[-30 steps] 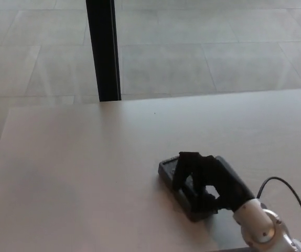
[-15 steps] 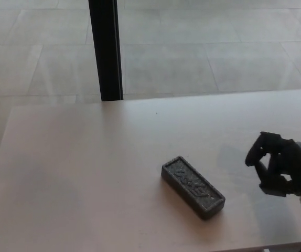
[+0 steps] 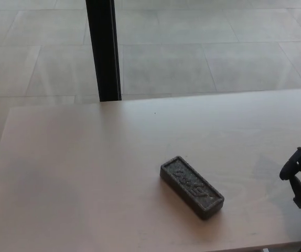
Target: The robot uses its right hand to hold the eraser kept in the middle of the desk and use it to wipe the desk by swiping its surface twice
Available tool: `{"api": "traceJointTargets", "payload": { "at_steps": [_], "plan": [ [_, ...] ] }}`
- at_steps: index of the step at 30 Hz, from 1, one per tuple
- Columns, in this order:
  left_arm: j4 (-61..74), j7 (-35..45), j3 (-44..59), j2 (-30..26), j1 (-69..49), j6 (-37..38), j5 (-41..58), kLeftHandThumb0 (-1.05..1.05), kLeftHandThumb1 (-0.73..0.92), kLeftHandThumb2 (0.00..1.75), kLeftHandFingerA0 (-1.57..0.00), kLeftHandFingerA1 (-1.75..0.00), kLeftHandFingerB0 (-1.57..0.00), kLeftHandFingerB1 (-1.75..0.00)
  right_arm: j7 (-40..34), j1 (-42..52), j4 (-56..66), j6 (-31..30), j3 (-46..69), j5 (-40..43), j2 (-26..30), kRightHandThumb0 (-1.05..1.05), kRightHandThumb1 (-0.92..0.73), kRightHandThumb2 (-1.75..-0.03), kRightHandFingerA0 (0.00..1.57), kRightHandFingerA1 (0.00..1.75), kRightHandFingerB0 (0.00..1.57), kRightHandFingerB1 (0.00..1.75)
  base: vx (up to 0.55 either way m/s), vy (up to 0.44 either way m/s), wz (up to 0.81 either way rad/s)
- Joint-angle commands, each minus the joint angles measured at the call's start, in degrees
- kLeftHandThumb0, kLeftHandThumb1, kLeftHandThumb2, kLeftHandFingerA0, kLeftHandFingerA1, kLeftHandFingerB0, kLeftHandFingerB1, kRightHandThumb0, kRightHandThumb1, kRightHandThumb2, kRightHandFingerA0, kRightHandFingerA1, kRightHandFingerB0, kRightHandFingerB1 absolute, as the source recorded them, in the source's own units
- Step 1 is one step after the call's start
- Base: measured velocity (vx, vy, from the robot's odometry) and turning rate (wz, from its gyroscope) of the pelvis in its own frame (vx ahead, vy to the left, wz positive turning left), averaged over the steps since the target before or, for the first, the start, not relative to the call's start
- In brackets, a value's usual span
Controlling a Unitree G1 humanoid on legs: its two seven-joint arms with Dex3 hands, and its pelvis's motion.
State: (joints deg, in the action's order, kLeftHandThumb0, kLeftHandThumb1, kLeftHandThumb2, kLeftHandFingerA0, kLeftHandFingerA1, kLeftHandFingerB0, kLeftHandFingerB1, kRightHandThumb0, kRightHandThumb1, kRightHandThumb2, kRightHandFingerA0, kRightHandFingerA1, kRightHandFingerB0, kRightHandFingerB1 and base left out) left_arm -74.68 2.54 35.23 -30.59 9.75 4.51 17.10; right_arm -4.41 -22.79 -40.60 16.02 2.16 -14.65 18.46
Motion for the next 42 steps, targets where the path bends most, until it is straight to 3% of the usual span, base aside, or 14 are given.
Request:
{"api": "traceJointTargets", "payload": {
  "at_steps": [1, 7, 9, 11, 13, 19, 20, 21, 22, 25, 26, 30, 32, 42],
  "plan": [
    [0.1, -0.2, 0.0, -1.8, -0.2, 0.5, 0.3, -0.67, 0.92, 0.66, -0.71, -0.61, -0.63, -0.54, -2.7, -0.5, -0.6, -0.8, 1.9, 0.7, 1.8, -0.22, -0.61, -0.90, 0.84, 1.75, 0.71, 1.54, 0.00, 0.000, 0.00],
    [0.1, -0.1, 1.1, -0.6, -0.5, 0.2, 1.4, -0.65, 0.90, 0.66, -0.74, -0.63, -0.65, -0.57, -3.5, -1.7, 0.1, -0.2, 5.1, 2.5, 3.8, -0.25, -0.60, -0.98, 0.84, 1.75, 0.72, 1.54, 0.00, 0.000, 0.00],
    [0.2, 0.3, 1.1, -0.7, -1.4, 0.6, 1.1, -0.67, 0.90, 0.66, -0.72, -0.62, -0.65, -0.56, -4.2, -1.0, 0.3, 1.2, 6.9, 3.2, 4.8, -0.20, -0.64, -0.93, 1.04, 1.75, 0.69, 1.46, 0.00, 0.000, 0.00],
    [0.2, 0.5, 0.9, -0.8, -2.0, 0.8, 0.8, -0.66, 0.91, 0.67, -0.72, -0.61, -0.62, -0.54, -3.5, -0.5, 1.1, 0.7, 10.7, 6.2, 6.2, -0.24, -0.66, -0.84, 0.82, 1.75, 0.73, 1.47, 0.00, 0.000, 0.00],
    [0.1, 0.0, 0.9, -0.5, -2.4, 0.8, 0.8, -0.66, 0.90, 0.67, -0.73, -0.60, -0.66, -0.55, -3.3, 0.8, 2.2, 0.0, 14.2, 8.2, 7.3, -0.22, -0.58, -0.89, 0.92, 1.66, 0.81, 1.37, 0.00, 0.000, 0.00],
    [0.1, 0.7, 1.0, 0.2, -4.0, 0.8, 1.1, -0.65, 0.91, 0.66, -0.74, -0.59, -0.62, -0.54, -5.1, 9.9, 5.5, -2.4, 27.2, 13.7, 10.0, -0.26, -0.73, -0.66, 0.77, 1.41, 0.78, 0.67, 0.00, 0.000, 0.00],
    [0.2, 0.9, 1.1, 0.3, -4.5, 0.9, 1.2, -0.65, 0.70, 1.03, -0.67, -0.68, -0.59, -0.65, -6.1, 11.3, 4.6, -1.1, 28.8, 13.8, 10.1, -0.29, -0.72, -0.61, 0.70, 1.17, 0.70, 0.62, 0.00, 0.000, 0.00],
    [0.2, 1.6, 1.0, 0.4, -5.6, 1.4, 1.0, -0.66, 0.71, 1.04, -0.66, -0.69, -0.58, -0.65, -6.1, 15.9, 3.9, -3.4, 34.7, 18.2, 9.3, -0.37, -0.70, -0.61, 0.65, 1.50, 0.46, 0.52, 0.00, 0.000, 0.00],
    [0.2, 1.9, 1.2, 0.6, -6.2, 1.4, 1.3, -0.66, 0.89, 0.67, -0.73, -0.61, -0.63, -0.55, -7.3, 18.9, 4.5, -6.3, 37.4, 18.9, 8.9, -0.38, -0.67, -0.63, 0.69, 1.44, 0.43, 0.44, 0.00, 0.000, 0.00],
    [0.0, 1.6, 2.0, 0.9, -8.1, 0.9, 1.9, -0.65, 0.88, 0.66, -0.77, -0.64, -0.67, -0.56, -8.7, 26.3, 5.5, -7.3, 42.4, 19.7, 6.8, -0.32, -0.71, -0.61, 0.60, 1.23, 0.33, 0.43, 0.00, 0.000, 0.00],
    [-0.2, 2.5, 1.2, 0.9, -8.9, 1.1, 0.9, -0.65, 0.90, 0.67, -0.74, -0.61, -0.63, -0.52, -8.3, 26.7, 4.4, -8.6, 45.6, 23.2, 5.9, -0.31, -0.71, -0.60, 0.52, 0.90, 0.33, 0.39, 0.00, 0.000, 0.00],
    [0.0, 2.8, 1.0, 0.8, -9.5, 1.0, 0.7, -0.67, 0.90, 0.67, -0.73, -0.61, -0.62, -0.52, -8.0, 28.8, -4.2, -11.2, 48.9, 24.3, 7.2, -0.31, -0.68, -0.62, 0.62, 1.52, 0.31, 0.37, 0.00, 0.000, 0.00],
    [-0.2, 2.2, 0.7, 0.6, -9.5, 1.0, 0.3, -0.67, 0.91, 0.67, -0.74, -0.57, -0.60, -0.51, -9.6, 26.9, -12.9, -11.5, 52.1, 26.8, 8.8, -0.26, -0.63, -0.59, 0.75, 1.27, 0.35, 0.36, 0.00, 0.000, 0.00],
    [-0.3, 1.6, 0.4, 0.1, -9.5, 0.7, 0.3, -0.66, 0.90, 0.66, -0.76, -0.66, -0.66, -0.56, -5.3, 26.3, -14.4, -14.5, 51.2, 28.0, 4.6, -0.36, -0.70, -0.60, 0.65, 1.14, 0.36, 0.37, 0.00, 0.000, 0.00]
  ]
}}
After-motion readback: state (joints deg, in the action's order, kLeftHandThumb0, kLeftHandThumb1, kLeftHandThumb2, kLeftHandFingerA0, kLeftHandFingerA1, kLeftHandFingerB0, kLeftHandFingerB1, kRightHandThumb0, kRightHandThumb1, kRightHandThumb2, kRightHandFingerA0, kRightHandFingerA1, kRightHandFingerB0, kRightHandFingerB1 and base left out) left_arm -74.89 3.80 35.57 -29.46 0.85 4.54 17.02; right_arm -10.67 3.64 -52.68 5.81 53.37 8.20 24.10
